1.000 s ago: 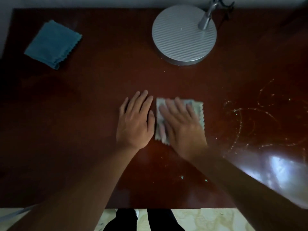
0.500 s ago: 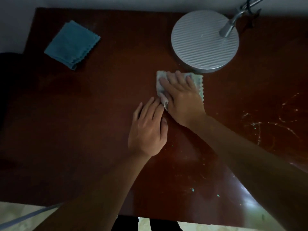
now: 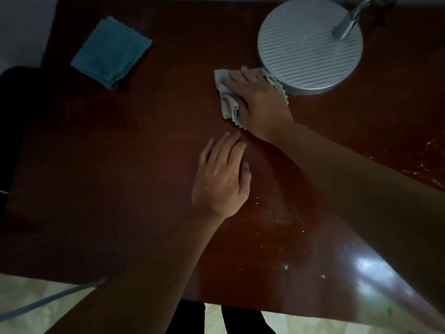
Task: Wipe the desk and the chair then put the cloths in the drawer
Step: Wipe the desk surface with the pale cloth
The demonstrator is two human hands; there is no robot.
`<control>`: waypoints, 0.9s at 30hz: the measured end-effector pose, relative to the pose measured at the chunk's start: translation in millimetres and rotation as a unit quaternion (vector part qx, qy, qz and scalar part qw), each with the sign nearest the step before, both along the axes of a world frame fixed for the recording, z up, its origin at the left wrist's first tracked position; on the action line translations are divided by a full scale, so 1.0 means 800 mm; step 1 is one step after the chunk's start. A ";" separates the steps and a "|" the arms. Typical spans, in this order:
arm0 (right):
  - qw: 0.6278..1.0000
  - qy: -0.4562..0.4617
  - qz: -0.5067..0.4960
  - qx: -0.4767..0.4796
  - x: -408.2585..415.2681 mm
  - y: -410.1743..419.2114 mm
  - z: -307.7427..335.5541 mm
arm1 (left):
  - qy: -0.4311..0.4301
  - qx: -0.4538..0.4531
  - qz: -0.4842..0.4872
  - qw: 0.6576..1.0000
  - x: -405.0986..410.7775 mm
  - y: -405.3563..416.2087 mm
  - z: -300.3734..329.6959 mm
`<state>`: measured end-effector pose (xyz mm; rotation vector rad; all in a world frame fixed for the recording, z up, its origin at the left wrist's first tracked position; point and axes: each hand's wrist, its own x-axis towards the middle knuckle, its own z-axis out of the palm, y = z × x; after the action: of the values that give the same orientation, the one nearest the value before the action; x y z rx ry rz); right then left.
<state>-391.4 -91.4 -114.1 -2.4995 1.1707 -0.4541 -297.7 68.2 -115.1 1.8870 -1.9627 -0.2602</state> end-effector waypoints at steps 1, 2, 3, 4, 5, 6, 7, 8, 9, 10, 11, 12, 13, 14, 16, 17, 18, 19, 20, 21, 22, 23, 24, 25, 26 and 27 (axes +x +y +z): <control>1.000 -0.002 -0.006 -0.001 -0.003 0.010 0.002 | 0.003 -0.002 0.001 1.000 0.000 0.000 0.000; 1.000 -0.003 -0.008 -0.006 -0.010 0.022 0.003 | 0.005 -0.004 0.002 1.000 0.000 0.001 -0.001; 1.000 -0.003 -0.007 -0.009 -0.019 0.037 0.002 | 0.005 -0.007 0.005 1.000 0.000 0.002 -0.001; 1.000 -0.004 -0.004 -0.013 -0.029 0.053 -0.001 | 0.003 -0.010 0.007 1.000 0.001 0.001 -0.001; 1.000 -0.002 0.000 -0.017 -0.039 0.069 -0.003 | 0.003 -0.012 0.005 1.000 0.001 0.002 -0.002; 1.000 0.005 0.006 -0.014 -0.046 0.078 -0.004 | 0.005 -0.011 0.002 1.000 0.001 0.001 -0.002; 1.000 0.017 0.015 -0.005 -0.052 0.079 -0.002 | 0.009 -0.012 -0.004 1.000 0.001 0.001 -0.001; 0.999 0.034 0.022 0.003 -0.054 0.075 0.003 | 0.016 -0.015 -0.009 1.000 0.002 0.002 0.001; 0.998 0.053 0.024 0.013 -0.053 0.066 0.008 | 0.028 -0.018 -0.009 0.999 0.004 0.003 0.002; 0.997 0.069 0.021 0.018 -0.051 0.053 0.012 | 0.043 -0.021 -0.002 0.999 0.008 0.005 0.005; 0.997 0.078 0.019 0.015 -0.048 0.040 0.014 | 0.050 -0.023 0.008 0.998 0.015 0.008 0.007; 0.996 0.084 0.015 0.005 -0.045 0.030 0.014 | 0.047 -0.021 0.017 0.999 0.024 0.012 0.010; 0.996 0.088 0.010 -0.007 -0.043 0.030 0.011 | 0.032 -0.015 0.021 0.999 0.037 0.018 0.013; 0.996 0.086 0.005 -0.020 -0.042 0.039 0.008 | 0.011 -0.004 0.017 1.000 0.050 0.024 0.014; 0.997 0.069 0.022 -0.024 -0.047 0.092 0.001 | -0.032 0.020 -0.015 0.999 0.075 0.039 0.012; 0.997 0.059 0.043 -0.024 -0.053 0.127 0.000 | -0.048 0.027 -0.037 0.998 0.081 0.047 0.010; 0.996 0.053 0.063 -0.021 -0.062 0.162 -0.001 | -0.058 0.032 -0.057 0.996 0.081 0.055 0.006; 0.995 0.052 0.083 -0.016 -0.073 0.192 0.000 | -0.059 0.036 -0.066 0.995 0.078 0.064 0.003; 0.994 0.052 0.097 -0.013 -0.083 0.209 0.001 | -0.057 0.038 -0.068 0.995 0.073 0.071 0.001; 0.993 0.052 0.108 -0.010 -0.091 0.212 0.002 | -0.055 0.037 -0.065 0.996 0.068 0.078 0.000; 0.992 0.054 0.113 -0.005 -0.091 0.200 0.003 | -0.052 0.033 -0.060 0.996 0.066 0.081 -0.001; 0.993 0.059 0.103 -0.003 -0.088 0.178 0.003 | -0.049 0.029 -0.058 0.997 0.065 0.079 -0.002; 0.994 0.067 0.086 -0.005 -0.082 0.153 0.001 | -0.049 0.028 -0.060 0.997 0.065 0.079 -0.002; 0.996 0.070 0.057 -0.010 -0.073 0.124 -0.001 | -0.051 0.028 -0.059 0.997 0.067 0.079 -0.002; 0.997 0.076 0.022 -0.012 -0.066 0.096 -0.001 | -0.051 0.028 -0.057 0.997 0.067 0.079 -0.002; 0.997 0.081 -0.005 -0.013 -0.059 0.074 -0.001 | -0.051 0.027 -0.057 0.997 0.067 0.079 -0.001</control>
<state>-438.7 -32.6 -115.0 -2.5947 1.2449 -0.2760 -244.1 131.4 -116.1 1.8584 -2.1548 -0.2547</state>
